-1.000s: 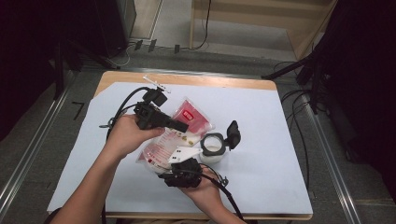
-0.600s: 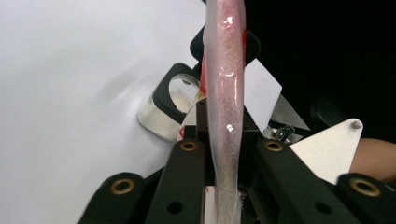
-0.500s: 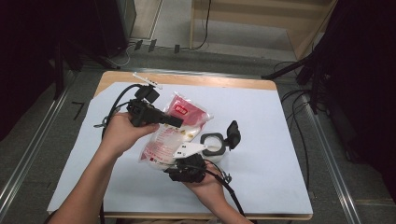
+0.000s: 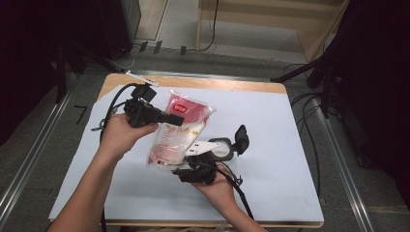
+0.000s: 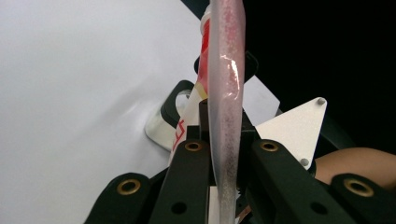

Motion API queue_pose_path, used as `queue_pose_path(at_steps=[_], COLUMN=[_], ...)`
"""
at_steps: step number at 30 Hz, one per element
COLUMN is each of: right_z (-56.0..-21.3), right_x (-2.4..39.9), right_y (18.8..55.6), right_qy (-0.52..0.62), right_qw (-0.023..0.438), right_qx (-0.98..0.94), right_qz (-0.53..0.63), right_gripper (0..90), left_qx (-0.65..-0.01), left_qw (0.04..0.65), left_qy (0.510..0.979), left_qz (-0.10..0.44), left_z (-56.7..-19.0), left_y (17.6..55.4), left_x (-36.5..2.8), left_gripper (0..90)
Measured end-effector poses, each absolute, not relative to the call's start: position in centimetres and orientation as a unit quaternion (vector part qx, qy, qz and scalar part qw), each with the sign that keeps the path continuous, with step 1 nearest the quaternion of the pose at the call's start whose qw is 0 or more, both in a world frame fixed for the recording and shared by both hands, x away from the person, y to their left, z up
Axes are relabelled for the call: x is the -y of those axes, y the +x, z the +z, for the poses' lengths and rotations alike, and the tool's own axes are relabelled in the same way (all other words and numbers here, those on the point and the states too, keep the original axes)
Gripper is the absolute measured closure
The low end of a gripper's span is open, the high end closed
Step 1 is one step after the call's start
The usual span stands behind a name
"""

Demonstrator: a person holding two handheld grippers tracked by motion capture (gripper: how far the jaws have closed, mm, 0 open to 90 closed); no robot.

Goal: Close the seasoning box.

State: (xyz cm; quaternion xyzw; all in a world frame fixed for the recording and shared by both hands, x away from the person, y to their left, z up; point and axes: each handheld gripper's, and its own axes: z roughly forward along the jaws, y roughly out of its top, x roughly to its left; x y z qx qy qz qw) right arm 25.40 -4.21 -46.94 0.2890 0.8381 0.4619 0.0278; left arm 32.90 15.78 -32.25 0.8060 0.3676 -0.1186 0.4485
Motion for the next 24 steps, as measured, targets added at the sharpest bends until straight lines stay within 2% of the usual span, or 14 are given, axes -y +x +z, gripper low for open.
queue_pose_path(at_steps=[5, 18, 24], right_z=[-47.2, -46.4, -46.4], right_x=[4.5, 5.2, 5.8], right_y=[25.7, 25.7, 25.8], right_qy=[0.3, 0.293, 0.296], right_qw=[0.024, 0.017, 0.01], right_qx=[-0.838, -0.831, -0.83], right_qz=[0.456, 0.472, 0.473], right_gripper=[51.4, 50.6, 49.8], left_qx=[-0.375, -0.432, -0.444], left_qw=[0.463, 0.472, 0.463], left_qy=[0.794, 0.765, 0.766], left_qz=[-0.119, -0.078, -0.04], left_z=[-32.0, -33.4, -34.9], left_y=[32.9, 34.9, 36.3], left_x=[-16.6, -19.9, -20.3], left_gripper=[89.3, 89.1, 88.4])
